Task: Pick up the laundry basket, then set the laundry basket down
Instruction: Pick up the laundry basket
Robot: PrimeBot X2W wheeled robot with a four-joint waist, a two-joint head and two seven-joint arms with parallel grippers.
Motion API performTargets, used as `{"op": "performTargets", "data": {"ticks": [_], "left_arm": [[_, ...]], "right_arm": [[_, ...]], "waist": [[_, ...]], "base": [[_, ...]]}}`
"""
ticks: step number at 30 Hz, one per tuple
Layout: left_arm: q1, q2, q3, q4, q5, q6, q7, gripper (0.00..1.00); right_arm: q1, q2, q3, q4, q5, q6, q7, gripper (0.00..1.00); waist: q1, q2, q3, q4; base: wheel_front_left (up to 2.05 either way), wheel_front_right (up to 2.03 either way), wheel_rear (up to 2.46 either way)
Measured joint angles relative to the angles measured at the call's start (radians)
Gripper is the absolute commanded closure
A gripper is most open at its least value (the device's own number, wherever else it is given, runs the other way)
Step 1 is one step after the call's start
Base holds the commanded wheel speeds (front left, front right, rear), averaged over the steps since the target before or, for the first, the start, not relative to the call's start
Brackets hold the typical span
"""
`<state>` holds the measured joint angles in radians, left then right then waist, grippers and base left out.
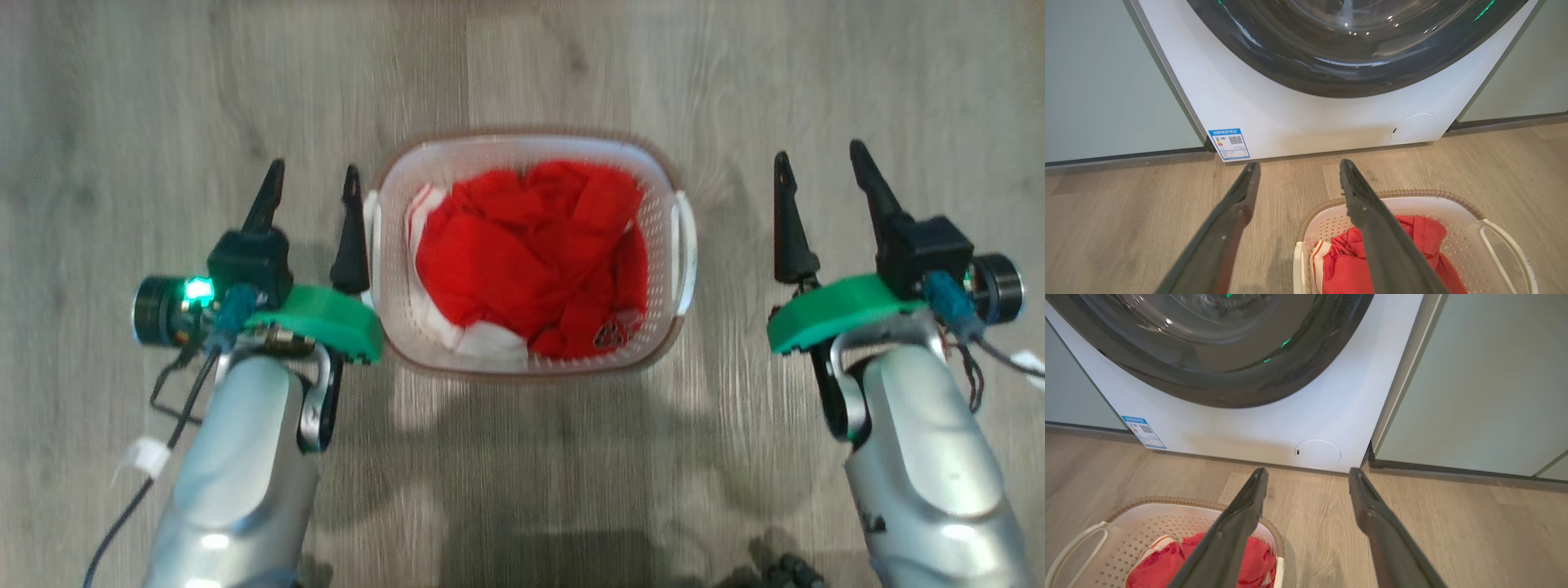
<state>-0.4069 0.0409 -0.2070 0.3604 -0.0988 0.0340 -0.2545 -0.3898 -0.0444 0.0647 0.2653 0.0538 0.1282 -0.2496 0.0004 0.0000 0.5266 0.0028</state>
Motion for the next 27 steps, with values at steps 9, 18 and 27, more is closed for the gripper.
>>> {"op": "performTargets", "data": {"ticks": [9,18,27], "left_arm": [[-0.151,-0.009,-0.025,0.151,-0.028,-0.007,-0.002,0.0],[-0.223,-0.011,-0.074,0.318,-0.072,-0.008,-0.002,0.0],[-0.3,-0.012,-0.153,0.478,-0.139,-0.026,-0.002,0.0]], "right_arm": [[-0.122,-0.004,-0.008,0.131,0.018,0.0,0.0,0.0],[-0.185,-0.009,-0.015,0.265,0.028,0.0,0.0,0.0],[-0.262,-0.016,0.018,0.452,0.071,0.0,-0.003,0.0]], "waist": [[-0.0002,0.0,0.189,0.019],[-0.0003,0.0,0.288,0.04],[-0.0003,0.0,0.33,0.056]], "base": [[0.0,0.0,0.0],[0.0,0.0,0.0],[0.0,0.0,0.0]]}}
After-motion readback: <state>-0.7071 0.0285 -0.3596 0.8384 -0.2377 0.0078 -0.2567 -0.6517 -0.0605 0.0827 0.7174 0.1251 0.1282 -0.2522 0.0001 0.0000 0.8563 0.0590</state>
